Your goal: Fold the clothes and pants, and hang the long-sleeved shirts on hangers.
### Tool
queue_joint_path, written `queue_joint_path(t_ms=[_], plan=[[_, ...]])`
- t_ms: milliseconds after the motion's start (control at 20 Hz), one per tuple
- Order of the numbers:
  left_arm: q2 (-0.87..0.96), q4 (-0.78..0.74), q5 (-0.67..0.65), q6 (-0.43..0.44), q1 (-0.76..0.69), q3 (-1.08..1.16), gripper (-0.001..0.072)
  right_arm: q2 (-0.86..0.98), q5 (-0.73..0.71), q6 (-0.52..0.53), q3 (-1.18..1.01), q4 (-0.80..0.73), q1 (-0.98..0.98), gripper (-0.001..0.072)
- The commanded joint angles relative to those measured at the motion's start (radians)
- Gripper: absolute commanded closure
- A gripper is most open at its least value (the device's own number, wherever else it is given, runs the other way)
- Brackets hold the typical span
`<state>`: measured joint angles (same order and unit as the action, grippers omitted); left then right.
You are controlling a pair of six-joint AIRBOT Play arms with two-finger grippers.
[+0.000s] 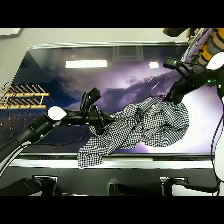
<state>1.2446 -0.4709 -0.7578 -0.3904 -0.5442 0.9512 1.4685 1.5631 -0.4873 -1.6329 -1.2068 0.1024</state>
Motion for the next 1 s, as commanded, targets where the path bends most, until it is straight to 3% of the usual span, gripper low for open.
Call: queue_joint_path(t_ms=[0,300,450,800,950], plan=[[0.001,0.000,0.000,0.001,0.000,0.001,0.0687,0.006,0.009,0.055,0.000,0.046,-0.001,0.0465],[0.001,0.000,0.000,0.001,0.000,0.001,0.0687,0.000,0.041,0.058,0.000,0.123,-0.001,0.0465],[0.001,0.000,0.000,0.001,0.000,0.001,0.0687,-0.002,0.063,0.064,0.000,0.147,-0.001,0.0571],[0.001,0.000,0.000,0.001,0.000,0.001,0.0687,-0.033,0.065,0.077,0.000,0.177,-0.001,0.0557],[0.001,0.000,0.000,0.001,0.000,0.001,0.0687,-0.035,0.051,0.077,0.000,0.174,-0.001,0.0499]])
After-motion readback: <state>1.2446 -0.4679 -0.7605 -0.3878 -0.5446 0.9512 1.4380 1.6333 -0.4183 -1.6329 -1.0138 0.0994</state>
